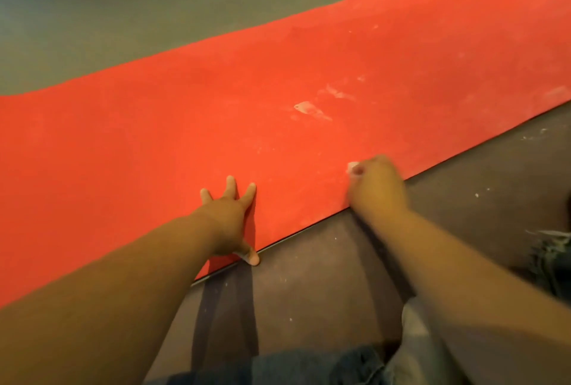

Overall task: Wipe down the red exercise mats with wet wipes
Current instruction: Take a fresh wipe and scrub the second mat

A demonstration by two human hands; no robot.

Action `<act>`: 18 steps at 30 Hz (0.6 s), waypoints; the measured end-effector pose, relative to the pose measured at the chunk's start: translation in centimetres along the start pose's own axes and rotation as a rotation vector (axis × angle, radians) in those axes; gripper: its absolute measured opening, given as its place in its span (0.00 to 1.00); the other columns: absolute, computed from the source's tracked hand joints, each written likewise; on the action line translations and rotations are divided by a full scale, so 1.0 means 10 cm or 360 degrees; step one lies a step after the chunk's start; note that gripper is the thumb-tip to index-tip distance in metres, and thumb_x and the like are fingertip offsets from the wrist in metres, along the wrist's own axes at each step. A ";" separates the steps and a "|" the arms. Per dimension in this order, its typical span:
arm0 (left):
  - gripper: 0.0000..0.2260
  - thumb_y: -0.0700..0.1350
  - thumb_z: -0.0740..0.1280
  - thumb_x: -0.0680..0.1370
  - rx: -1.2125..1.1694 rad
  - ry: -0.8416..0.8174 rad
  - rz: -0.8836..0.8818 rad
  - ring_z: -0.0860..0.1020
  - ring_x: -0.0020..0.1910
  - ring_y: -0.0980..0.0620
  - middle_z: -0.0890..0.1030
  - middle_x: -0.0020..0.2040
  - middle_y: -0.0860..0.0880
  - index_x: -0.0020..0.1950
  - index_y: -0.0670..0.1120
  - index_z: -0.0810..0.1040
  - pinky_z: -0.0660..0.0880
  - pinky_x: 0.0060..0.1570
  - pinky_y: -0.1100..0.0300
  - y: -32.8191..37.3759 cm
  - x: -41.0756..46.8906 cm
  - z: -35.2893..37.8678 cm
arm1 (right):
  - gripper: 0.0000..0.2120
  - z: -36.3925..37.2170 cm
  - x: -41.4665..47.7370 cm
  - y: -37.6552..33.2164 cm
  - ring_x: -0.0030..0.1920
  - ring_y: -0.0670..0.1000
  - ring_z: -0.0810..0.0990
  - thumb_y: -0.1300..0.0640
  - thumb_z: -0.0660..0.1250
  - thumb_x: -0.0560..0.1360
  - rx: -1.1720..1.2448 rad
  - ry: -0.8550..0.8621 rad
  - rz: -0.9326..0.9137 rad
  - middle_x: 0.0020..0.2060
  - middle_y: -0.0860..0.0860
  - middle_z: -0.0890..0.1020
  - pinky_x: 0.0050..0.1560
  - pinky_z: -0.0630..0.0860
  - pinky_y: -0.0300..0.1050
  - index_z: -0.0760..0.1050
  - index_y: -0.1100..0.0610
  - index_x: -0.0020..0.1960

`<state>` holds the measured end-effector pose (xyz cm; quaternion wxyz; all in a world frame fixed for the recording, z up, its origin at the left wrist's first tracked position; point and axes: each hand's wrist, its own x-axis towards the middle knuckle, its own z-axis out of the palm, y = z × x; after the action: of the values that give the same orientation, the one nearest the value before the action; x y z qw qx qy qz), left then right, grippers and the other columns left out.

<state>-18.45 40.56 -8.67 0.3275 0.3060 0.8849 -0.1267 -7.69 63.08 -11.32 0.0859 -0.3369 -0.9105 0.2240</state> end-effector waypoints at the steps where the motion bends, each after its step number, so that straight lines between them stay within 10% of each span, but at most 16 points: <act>1: 0.62 0.64 0.77 0.62 0.0036 -0.0007 0.0007 0.45 0.73 0.27 0.32 0.76 0.42 0.76 0.54 0.32 0.50 0.71 0.38 0.00 0.02 -0.04 | 0.13 0.11 -0.15 -0.14 0.52 0.59 0.77 0.66 0.62 0.73 0.0106 -0.0072 -0.0107 0.52 0.59 0.78 0.54 0.70 0.44 0.81 0.61 0.54; 5: 0.58 0.64 0.75 0.64 0.0013 -0.0036 0.0005 0.45 0.72 0.25 0.32 0.76 0.44 0.76 0.58 0.33 0.49 0.71 0.39 -0.06 0.07 -0.11 | 0.12 0.33 -0.62 -0.54 0.51 0.56 0.76 0.58 0.62 0.76 0.0186 -0.0451 -0.0820 0.47 0.54 0.75 0.52 0.72 0.46 0.81 0.55 0.55; 12: 0.57 0.61 0.76 0.65 -0.0056 -0.0044 -0.0026 0.43 0.72 0.25 0.32 0.76 0.46 0.75 0.60 0.33 0.49 0.71 0.39 -0.05 0.09 -0.13 | 0.13 -0.23 0.10 0.23 0.54 0.60 0.78 0.61 0.63 0.76 -0.0034 -0.0109 0.0174 0.55 0.60 0.80 0.55 0.74 0.47 0.81 0.60 0.56; 18: 0.54 0.61 0.76 0.65 -0.0183 0.0067 0.0002 0.52 0.74 0.31 0.42 0.78 0.42 0.78 0.57 0.43 0.50 0.72 0.43 -0.02 0.05 -0.17 | 0.12 0.13 -0.42 -0.51 0.50 0.58 0.80 0.58 0.59 0.77 0.0293 -0.0587 -0.0311 0.48 0.59 0.83 0.49 0.75 0.46 0.81 0.60 0.46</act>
<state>-19.68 41.38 -7.71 0.3260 0.2900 0.8971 -0.0691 -7.84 56.50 -10.11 -0.0302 -0.1912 -0.9148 0.3545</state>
